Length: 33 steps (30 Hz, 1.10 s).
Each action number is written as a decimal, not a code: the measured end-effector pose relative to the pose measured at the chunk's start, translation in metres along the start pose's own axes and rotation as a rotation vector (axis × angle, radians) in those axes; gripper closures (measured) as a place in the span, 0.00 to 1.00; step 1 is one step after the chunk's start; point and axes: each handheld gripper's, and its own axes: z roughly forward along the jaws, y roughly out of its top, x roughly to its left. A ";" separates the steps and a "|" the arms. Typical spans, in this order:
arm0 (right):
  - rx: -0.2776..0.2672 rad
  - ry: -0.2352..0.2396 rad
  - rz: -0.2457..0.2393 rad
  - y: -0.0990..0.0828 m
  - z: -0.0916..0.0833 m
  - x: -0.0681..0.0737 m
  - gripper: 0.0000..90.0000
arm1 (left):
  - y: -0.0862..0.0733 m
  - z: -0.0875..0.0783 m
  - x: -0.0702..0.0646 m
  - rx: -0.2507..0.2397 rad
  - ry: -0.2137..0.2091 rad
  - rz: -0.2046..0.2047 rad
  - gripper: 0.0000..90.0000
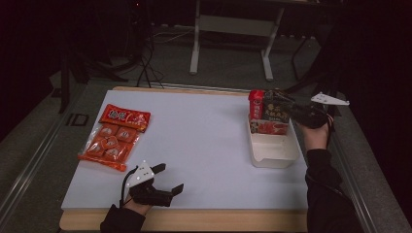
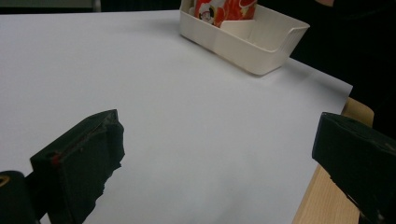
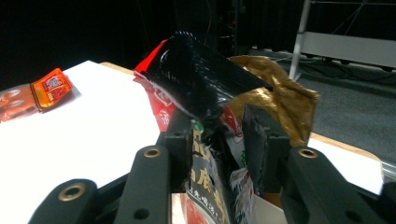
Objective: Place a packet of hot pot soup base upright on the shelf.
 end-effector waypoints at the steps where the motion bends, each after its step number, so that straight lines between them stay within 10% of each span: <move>1: -0.002 -0.002 0.006 0.000 -0.001 0.000 0.66 | 0.000 0.001 -0.001 0.001 -0.001 0.004 0.02; 22: -0.121 -0.071 -0.049 0.024 -0.061 0.038 0.26 | 0.001 0.003 -0.003 0.004 0.012 0.044 0.02; 33: -0.171 0.033 -0.082 0.012 -0.066 0.098 0.14 | 0.007 -0.003 -0.002 -0.042 0.007 0.027 0.05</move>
